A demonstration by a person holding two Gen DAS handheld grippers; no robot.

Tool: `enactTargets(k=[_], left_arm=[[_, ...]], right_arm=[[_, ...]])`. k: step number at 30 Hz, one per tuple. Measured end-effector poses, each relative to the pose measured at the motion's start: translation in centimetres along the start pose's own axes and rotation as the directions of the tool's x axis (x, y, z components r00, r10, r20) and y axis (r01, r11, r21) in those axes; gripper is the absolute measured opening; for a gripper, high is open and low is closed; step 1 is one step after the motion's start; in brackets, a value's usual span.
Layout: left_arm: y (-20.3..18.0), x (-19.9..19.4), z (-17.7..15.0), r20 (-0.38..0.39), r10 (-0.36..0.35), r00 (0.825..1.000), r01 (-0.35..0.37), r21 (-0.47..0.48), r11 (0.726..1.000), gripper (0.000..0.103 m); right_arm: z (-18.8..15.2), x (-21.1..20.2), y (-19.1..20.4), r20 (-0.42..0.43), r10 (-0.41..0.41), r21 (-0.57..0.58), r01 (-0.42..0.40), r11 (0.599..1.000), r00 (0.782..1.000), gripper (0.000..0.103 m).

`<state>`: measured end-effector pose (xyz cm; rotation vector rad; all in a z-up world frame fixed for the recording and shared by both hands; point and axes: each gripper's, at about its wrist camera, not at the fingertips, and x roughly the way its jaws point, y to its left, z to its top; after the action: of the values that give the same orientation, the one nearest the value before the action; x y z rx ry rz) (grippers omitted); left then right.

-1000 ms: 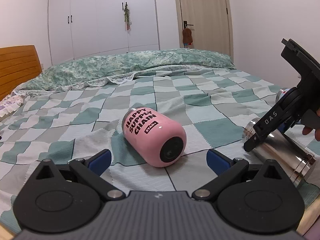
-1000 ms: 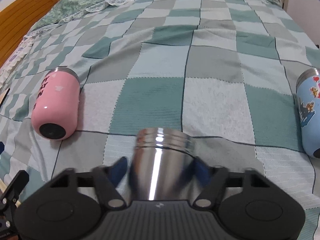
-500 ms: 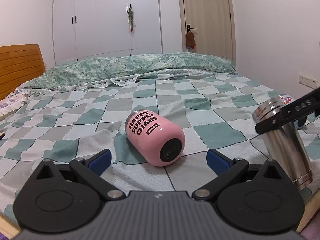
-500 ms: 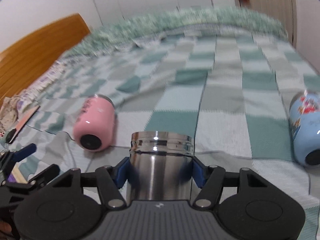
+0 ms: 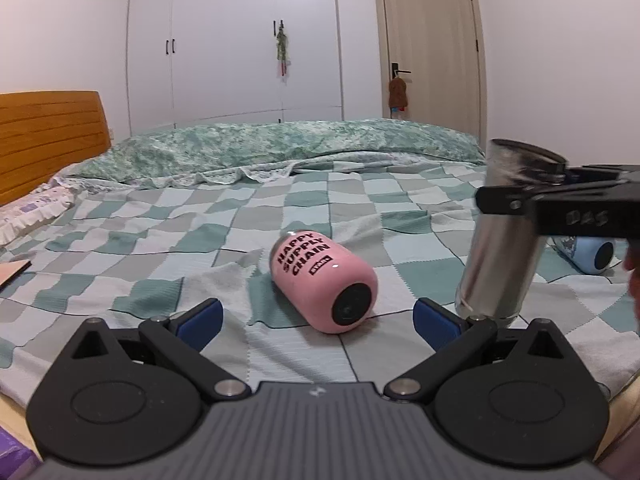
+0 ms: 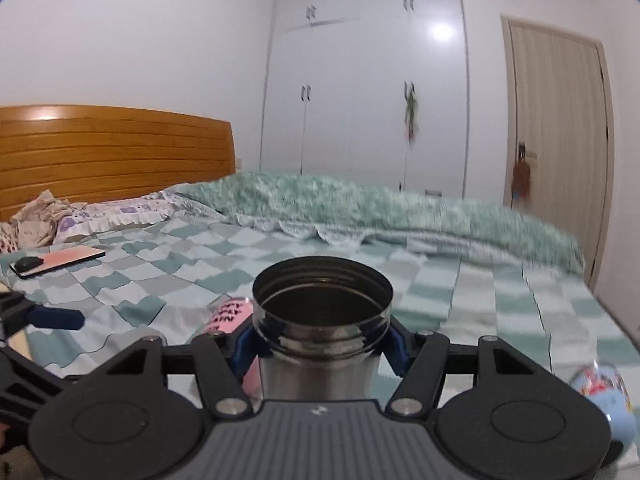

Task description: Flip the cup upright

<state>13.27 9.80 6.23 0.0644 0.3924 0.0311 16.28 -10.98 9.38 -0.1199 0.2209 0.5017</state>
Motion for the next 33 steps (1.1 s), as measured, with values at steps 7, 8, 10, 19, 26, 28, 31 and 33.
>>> enactTargets(k=[7, 8, 10, 19, 26, 28, 31, 33], left_arm=[[0.9, -0.1, -0.4, -0.008, 0.036, 0.999, -0.036, -0.016, 0.999, 0.103], [0.9, 0.0, -0.5, -0.011, 0.037, 0.999, -0.037, -0.017, 0.999, 0.103], [1.0, 0.0, -0.6, -0.016, 0.038, 0.999, -0.038, -0.017, 0.999, 0.103], [0.6, -0.6, -0.6, -0.001, 0.032, 1.0, -0.032, -0.009, 0.999, 0.103], [-0.7, -3.2, -0.5, 0.046, -0.015, 0.999, 0.016, -0.025, 1.0, 0.103], [-1.4, -4.5, -0.8, 0.082, -0.051, 0.995, 0.054, -0.04, 0.998, 0.103], [-2.7, -6.4, -1.4, 0.151, -0.072, 0.986, 0.081, -0.055, 0.995, 0.103], [-3.7, -7.5, -2.0, 0.186, -0.1, 0.977, 0.113, -0.061, 0.992, 0.103]], right_arm=[[-2.5, 2.8, 2.2, -0.034, -0.008, -0.037, 0.007, 0.999, 0.999, 0.062], [-3.1, 3.0, 2.3, -0.029, -0.011, -0.033, 0.01, 0.999, 1.0, 0.062], [-3.6, 2.9, 2.3, -0.002, -0.009, -0.041, 0.009, 0.999, 1.0, 0.062], [-3.0, 1.0, 1.4, 0.034, -0.005, 0.008, 0.004, 1.0, 0.999, 0.091], [-2.4, -4.6, -0.3, 0.101, -0.012, 0.006, 0.012, 1.0, 0.995, 0.103], [-2.6, -6.7, -1.1, 0.108, -0.026, 0.002, 0.026, 1.0, 0.994, 0.103], [-3.5, -10.1, -2.3, 0.11, -0.057, -0.013, 0.059, 0.998, 0.992, 0.103], [-4.2, -12.0, -3.2, 0.101, -0.07, -0.017, 0.072, 0.997, 0.992, 0.103]])
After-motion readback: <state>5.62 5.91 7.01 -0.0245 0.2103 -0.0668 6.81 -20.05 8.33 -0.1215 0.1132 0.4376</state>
